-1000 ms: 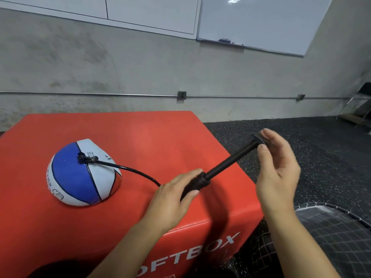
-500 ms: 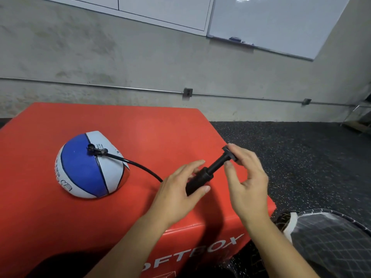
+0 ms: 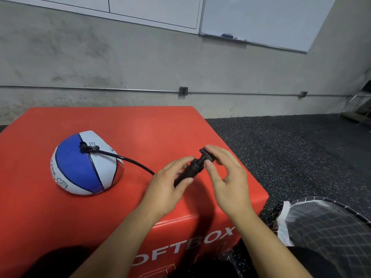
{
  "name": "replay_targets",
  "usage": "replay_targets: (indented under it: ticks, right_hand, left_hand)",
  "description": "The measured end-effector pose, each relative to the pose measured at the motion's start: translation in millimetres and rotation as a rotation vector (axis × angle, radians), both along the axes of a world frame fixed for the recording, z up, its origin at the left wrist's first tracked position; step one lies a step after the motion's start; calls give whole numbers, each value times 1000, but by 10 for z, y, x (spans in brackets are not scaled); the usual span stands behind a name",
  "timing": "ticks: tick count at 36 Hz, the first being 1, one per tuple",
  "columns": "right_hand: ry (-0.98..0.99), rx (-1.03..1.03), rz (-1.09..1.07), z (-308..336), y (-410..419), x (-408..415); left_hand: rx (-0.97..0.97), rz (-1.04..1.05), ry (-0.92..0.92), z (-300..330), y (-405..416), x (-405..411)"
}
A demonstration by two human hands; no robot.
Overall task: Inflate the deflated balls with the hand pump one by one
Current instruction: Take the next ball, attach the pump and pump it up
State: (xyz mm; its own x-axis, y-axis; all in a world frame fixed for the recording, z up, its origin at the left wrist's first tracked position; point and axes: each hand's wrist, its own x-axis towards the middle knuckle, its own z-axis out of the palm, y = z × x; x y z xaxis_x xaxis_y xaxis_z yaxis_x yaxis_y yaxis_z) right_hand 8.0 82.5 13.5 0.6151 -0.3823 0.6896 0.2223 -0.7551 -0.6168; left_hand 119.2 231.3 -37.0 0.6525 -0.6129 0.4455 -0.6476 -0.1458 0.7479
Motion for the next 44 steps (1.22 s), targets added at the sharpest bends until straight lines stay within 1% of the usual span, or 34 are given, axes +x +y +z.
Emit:
replay_targets:
  ticks: [9, 13, 15, 19, 25, 29, 33, 44]
  right_hand:
    - [-195, 161, -147, 339, -328, -230]
    - [-254, 277, -189, 429, -380, -282]
    - [-269, 298, -195, 450, -359, -272]
    - [-274, 188, -209, 411, -310, -192]
    - [-223, 102, -134, 343, -94, -41]
    - [-185, 10, -87, 285, 33, 29]
    - [-138, -24, -42, 187, 116, 109]
    - [-3, -19, 45, -33, 235, 253]
  left_hand:
    - [110, -43, -56, 46, -22, -68]
    - [130, -35, -68, 61, -29, -86]
    - [133, -30, -66, 69, -23, -84]
    - [120, -25, -60, 65, 12, -68]
    - [14, -7, 57, 99, 44, -18]
    - [-31, -4, 69, 125, 54, 1]
    - [-41, -10, 69, 142, 68, 4]
    - [-73, 15, 62, 180, 94, 7]
